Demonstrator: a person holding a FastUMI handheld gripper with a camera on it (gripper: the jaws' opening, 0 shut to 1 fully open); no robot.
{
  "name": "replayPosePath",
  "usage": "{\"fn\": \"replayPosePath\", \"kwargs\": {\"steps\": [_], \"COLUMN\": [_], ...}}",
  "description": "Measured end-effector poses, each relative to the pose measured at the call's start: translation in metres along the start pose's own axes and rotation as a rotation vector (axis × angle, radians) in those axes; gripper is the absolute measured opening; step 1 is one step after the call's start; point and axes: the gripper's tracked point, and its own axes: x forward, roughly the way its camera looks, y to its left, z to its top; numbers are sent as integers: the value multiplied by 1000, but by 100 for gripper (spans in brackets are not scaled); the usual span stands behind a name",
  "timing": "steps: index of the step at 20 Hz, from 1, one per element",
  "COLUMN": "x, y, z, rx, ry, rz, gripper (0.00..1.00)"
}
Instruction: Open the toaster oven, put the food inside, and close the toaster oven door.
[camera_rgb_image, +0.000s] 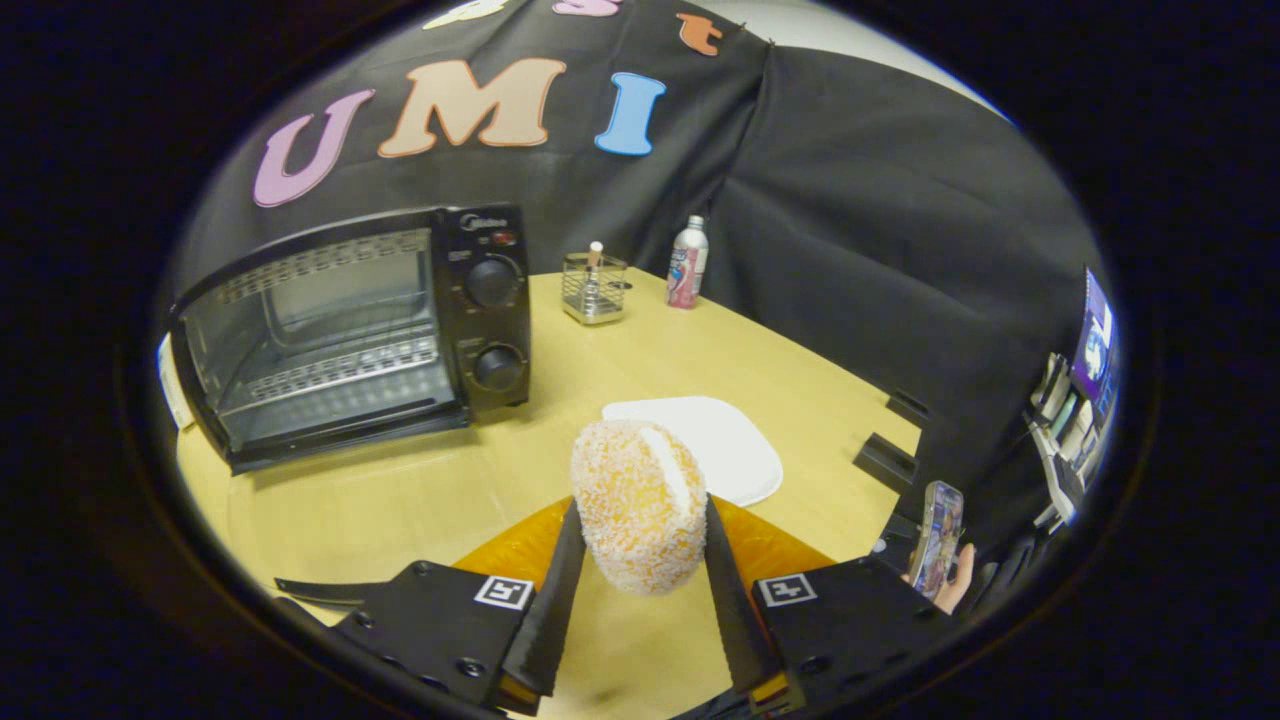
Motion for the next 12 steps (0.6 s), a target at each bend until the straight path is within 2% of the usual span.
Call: {"fn": "replayPosePath", "kwargs": {"steps": [2,6,10,12], "x": [-16,-36,-31,-19], "y": [11,66,136,168], "z": [4,18,26,34], "rx": [47,141,101,94], "ry": [-13,-50,-15,-17], "rz": [9,128,247,280], "gripper": [67,67,67,67]}}
